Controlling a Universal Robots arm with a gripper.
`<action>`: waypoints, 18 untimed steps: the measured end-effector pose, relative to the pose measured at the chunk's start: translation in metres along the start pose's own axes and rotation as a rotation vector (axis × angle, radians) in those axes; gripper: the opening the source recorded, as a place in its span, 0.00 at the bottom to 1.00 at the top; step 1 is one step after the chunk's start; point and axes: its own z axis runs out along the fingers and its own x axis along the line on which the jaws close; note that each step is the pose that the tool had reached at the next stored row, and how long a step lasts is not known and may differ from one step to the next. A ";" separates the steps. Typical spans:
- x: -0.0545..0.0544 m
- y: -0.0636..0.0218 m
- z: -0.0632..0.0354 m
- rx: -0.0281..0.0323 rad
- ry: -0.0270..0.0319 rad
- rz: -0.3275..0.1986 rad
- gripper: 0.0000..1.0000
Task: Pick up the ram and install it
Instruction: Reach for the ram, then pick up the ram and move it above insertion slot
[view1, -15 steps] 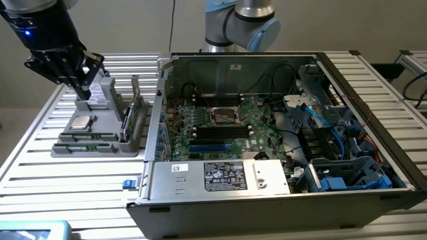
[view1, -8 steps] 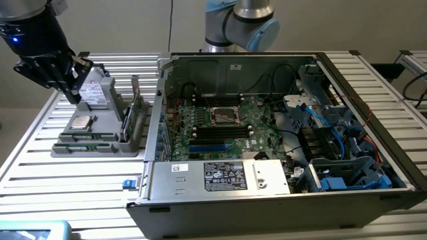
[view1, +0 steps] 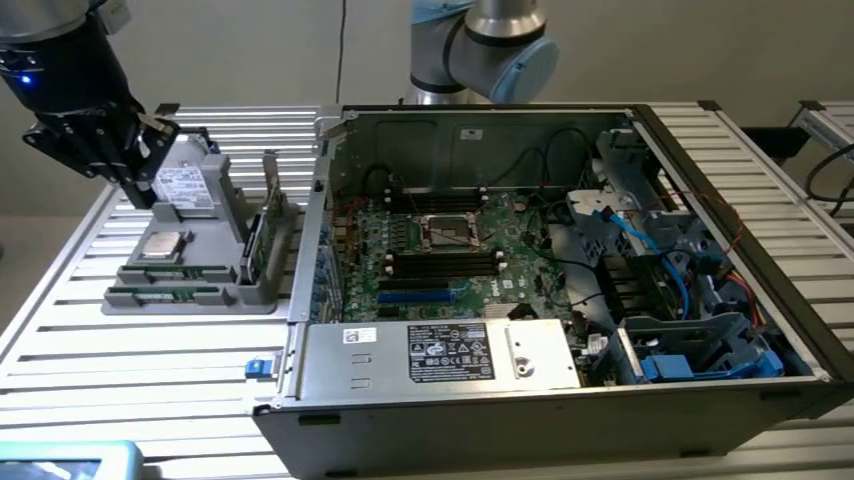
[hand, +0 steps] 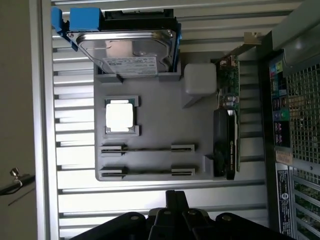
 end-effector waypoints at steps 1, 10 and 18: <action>0.002 0.0005 0.0009 0.0014 -0.0001 0.000 0.11; 0.012 0.0020 0.0152 0.0050 -0.0005 0.000 0.11; 0.013 0.0025 0.0262 0.0066 0.0015 -0.029 0.11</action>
